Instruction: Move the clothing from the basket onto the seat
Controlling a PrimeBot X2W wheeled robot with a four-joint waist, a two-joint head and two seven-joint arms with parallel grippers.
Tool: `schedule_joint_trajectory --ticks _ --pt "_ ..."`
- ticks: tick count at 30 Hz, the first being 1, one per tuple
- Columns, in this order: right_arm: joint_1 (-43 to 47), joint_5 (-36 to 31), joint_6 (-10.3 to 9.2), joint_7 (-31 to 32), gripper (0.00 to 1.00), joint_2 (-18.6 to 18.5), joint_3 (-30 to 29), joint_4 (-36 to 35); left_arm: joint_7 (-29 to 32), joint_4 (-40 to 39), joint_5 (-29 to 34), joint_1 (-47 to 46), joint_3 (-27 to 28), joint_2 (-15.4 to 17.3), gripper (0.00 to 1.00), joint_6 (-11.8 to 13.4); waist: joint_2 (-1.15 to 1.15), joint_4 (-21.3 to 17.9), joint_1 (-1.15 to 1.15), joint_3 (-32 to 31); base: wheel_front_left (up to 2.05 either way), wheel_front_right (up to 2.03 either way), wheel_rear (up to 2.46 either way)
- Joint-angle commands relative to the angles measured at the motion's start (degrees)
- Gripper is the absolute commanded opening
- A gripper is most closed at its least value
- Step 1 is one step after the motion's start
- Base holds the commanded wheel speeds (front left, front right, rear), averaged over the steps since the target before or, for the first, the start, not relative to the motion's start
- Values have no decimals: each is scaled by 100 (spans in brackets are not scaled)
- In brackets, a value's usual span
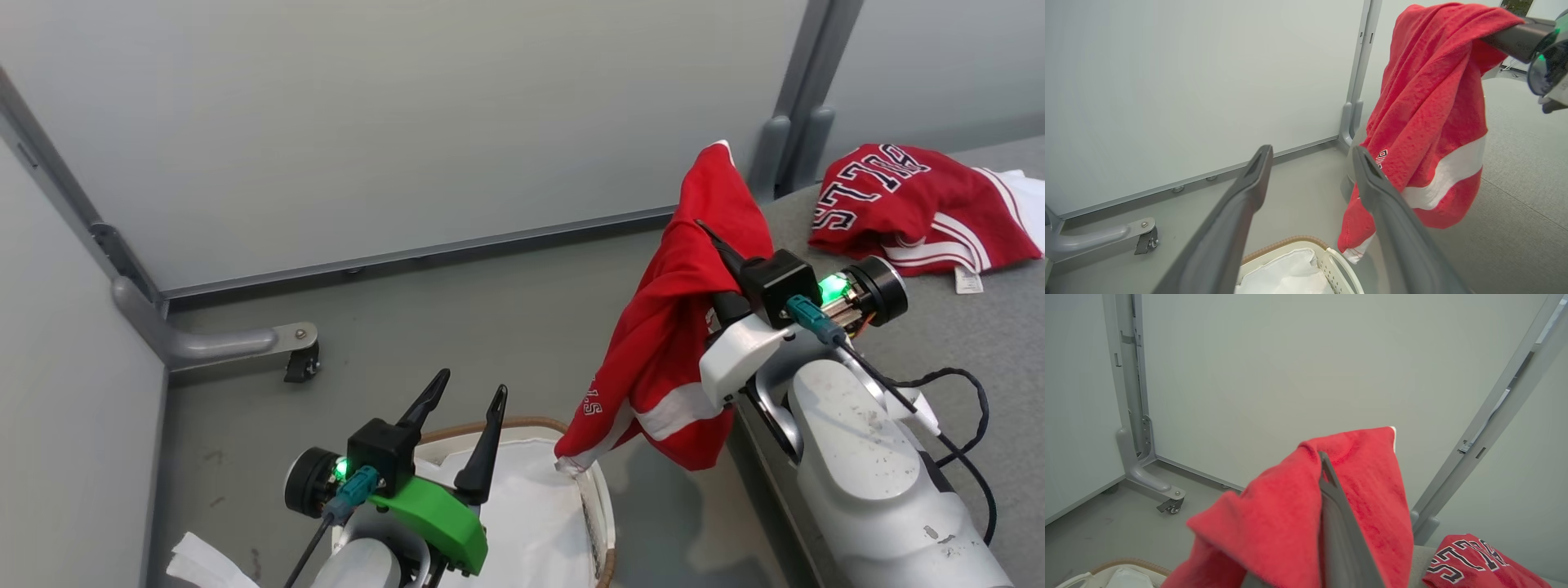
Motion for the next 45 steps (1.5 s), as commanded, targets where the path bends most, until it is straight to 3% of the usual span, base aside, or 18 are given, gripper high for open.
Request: schedule_joint_trajectory --ticks 1,12,19,28,39,45 --pt "-43 -92 -8 -13 0 -34 -35 4 -11 -24 89 83 24 -29 100 -21 0 -433 0 126 0 0 0" --pt "-185 -297 -8 -13 0 -166 -263 -51 -10 -56 385 -214 -24 -132 100 -92 0 -1627 0 610 0 0 0" --pt "-210 -273 -8 -13 0 -175 -528 -157 -11 28 494 -416 -120 -137 100 -104 0 -1960 0 914 0 0 0" --pt "-531 -329 -8 -13 0 -392 -1351 -337 -11 -68 631 -678 -149 -116 100 -109 0 -1852 0 1453 0 0 0" --pt "-2232 -545 -8 -13 0 -1665 -2186 -538 -12 -296 787 -1211 -200 150 100 -111 0 -1407 0 2657 0 0 0" --pt "-3109 -664 -8 -13 0 -2023 -2386 36 -11 -418 912 -1657 -275 247 100 -112 0 -1160 0 3449 0 0 0"
